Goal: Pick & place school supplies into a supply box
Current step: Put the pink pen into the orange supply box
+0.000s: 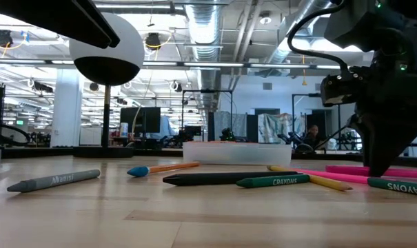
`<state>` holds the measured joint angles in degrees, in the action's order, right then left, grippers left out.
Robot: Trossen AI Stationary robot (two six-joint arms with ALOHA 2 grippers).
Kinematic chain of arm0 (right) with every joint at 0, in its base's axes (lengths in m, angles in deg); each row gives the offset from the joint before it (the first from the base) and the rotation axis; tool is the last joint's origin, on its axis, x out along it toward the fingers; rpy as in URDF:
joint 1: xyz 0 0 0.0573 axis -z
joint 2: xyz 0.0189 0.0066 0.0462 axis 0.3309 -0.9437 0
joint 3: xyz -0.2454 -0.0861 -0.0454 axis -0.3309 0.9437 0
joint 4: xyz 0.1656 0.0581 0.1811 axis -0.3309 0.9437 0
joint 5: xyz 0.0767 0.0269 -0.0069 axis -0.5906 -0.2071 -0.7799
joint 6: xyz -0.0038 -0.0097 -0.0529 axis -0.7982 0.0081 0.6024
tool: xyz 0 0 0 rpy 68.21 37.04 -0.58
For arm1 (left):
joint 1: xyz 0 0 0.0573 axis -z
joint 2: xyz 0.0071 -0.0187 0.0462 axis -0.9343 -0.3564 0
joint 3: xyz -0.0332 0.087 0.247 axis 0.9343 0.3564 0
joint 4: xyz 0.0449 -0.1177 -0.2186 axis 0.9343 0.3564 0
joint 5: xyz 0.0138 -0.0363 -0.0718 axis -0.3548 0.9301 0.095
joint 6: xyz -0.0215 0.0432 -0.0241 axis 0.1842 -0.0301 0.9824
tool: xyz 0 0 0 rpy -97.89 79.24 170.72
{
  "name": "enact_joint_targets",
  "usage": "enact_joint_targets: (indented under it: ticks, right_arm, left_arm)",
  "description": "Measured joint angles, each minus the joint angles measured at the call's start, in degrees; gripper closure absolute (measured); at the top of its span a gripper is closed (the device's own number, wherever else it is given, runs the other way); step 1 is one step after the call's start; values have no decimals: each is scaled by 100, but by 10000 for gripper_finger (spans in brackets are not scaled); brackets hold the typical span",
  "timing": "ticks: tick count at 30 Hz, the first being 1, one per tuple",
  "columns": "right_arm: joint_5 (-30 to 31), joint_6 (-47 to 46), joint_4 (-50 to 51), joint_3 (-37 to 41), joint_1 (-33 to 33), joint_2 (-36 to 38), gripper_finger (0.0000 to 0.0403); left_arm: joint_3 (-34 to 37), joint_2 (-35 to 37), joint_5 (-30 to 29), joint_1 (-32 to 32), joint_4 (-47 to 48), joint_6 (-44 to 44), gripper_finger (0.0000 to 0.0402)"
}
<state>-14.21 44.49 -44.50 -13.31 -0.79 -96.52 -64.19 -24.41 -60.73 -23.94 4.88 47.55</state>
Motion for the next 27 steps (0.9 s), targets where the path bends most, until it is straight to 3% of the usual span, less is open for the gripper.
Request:
enact_joint_targets:
  ticks: [22, 27]
  right_arm:
    - [-182, -126, 179, -13, 0, 9, 316]
    - [-90, -99, 188, -13, -7, 9, 330]
  left_arm:
    - [0, 0, -6, -1, 0, 2, 276]
    - [0, 0, -9, -1, 0, 2, 276]
